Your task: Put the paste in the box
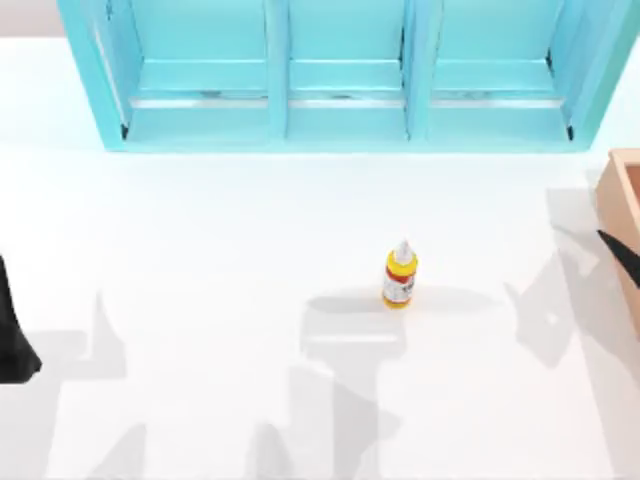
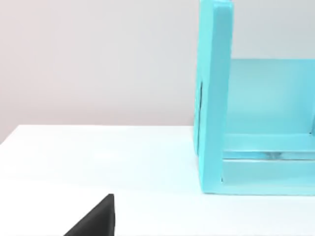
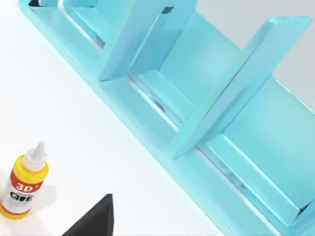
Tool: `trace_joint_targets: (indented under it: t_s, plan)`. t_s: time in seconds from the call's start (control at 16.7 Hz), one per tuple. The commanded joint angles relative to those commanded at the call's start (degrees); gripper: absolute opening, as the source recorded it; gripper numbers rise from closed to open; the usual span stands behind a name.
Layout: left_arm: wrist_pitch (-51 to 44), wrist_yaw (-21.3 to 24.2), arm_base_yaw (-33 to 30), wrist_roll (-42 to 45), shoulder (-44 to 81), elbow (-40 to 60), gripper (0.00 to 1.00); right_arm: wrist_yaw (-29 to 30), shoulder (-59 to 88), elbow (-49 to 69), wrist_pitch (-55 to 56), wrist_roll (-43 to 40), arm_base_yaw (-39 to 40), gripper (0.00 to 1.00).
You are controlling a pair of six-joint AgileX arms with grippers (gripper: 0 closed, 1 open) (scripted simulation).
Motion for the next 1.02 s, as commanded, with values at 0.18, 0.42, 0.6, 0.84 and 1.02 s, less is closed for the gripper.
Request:
trace_joint_targets:
  t_s: [0.18, 0.42, 0.6, 0.84, 1.02]
  plan:
    - [0.0, 0.0, 0.0, 0.0, 0.0, 0.0, 1.0, -8.2, 16.5, 8.1, -2.1, -11.0, 1.2, 1.0]
    - [0.0, 0.0, 0.0, 0.0, 0.0, 0.0, 1.0, -19.1, 37.7, 17.6, -5.0, -23.0, 1.0, 1.0]
    - [0.0, 0.0, 0.0, 0.0, 0.0, 0.0, 1.0, -27.0, 52.3, 23.7, -7.1, -29.9, -0.3, 1.0]
    - [0.0, 0.0, 0.0, 0.0, 0.0, 0.0, 1.0, -36.6, 67.9, 29.9, -10.1, -36.5, -2.5, 1.0]
    - [0.0, 0.0, 0.0, 0.0, 0.0, 0.0, 1.0, -42.5, 76.9, 33.2, -12.2, -40.0, -3.9, 1.0]
